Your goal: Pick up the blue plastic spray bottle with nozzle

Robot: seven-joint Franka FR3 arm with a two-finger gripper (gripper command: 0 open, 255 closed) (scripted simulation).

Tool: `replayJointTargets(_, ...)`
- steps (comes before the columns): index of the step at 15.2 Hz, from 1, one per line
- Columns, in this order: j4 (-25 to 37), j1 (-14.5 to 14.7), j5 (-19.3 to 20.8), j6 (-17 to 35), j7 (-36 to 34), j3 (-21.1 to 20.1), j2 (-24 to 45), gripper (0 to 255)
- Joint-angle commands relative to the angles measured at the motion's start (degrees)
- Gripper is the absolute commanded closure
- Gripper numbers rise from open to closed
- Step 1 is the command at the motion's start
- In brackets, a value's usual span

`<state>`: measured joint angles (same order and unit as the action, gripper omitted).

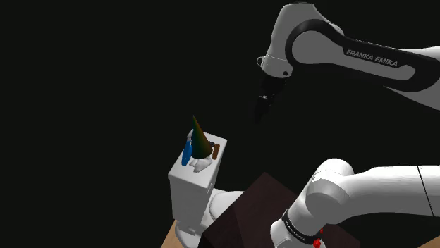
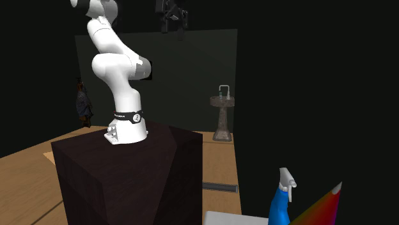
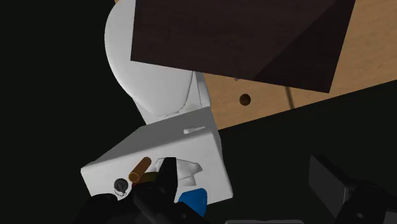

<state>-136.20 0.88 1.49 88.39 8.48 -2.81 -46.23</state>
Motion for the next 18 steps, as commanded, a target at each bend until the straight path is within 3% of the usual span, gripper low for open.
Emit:
replayJointTargets(1,0.0,0.0,0.0,0.0,0.0,0.0,0.0,0)
replayJointTargets(9,4.0,-2.9,-4.2,9.9,-12.0,-2.8,17.9,0)
replayJointTargets(18,13.4,-5.4,-7.3,17.8,-23.6,-3.5,39.1,0)
